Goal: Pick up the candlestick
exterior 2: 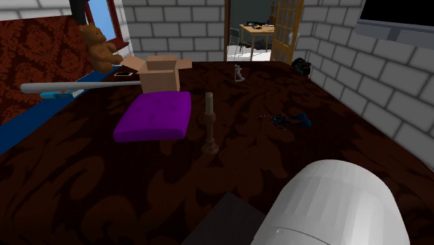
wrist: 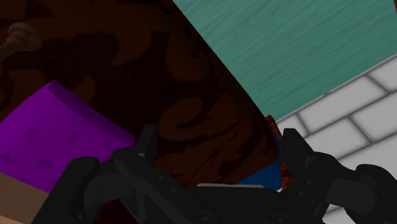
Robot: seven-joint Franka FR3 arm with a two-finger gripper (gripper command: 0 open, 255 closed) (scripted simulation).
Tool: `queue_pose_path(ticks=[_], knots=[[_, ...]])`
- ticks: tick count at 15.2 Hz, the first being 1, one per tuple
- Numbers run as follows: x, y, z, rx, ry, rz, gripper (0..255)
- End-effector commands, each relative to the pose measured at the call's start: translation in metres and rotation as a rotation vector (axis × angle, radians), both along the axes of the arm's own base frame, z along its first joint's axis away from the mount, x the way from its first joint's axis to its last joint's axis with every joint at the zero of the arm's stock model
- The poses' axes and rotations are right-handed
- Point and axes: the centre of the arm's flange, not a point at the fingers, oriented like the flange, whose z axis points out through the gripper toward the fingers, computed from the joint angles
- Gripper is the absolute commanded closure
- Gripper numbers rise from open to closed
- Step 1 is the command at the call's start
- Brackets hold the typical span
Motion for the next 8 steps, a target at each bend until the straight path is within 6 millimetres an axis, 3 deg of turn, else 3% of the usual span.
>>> queue_pose_path(ticks=[1, 8], knots=[[0.000, 0.000, 0.000, 0.000, 0.000, 0.000, 0], [0.022, -0.074, -0.047, -0.010, -0.019, -0.008, 0]])
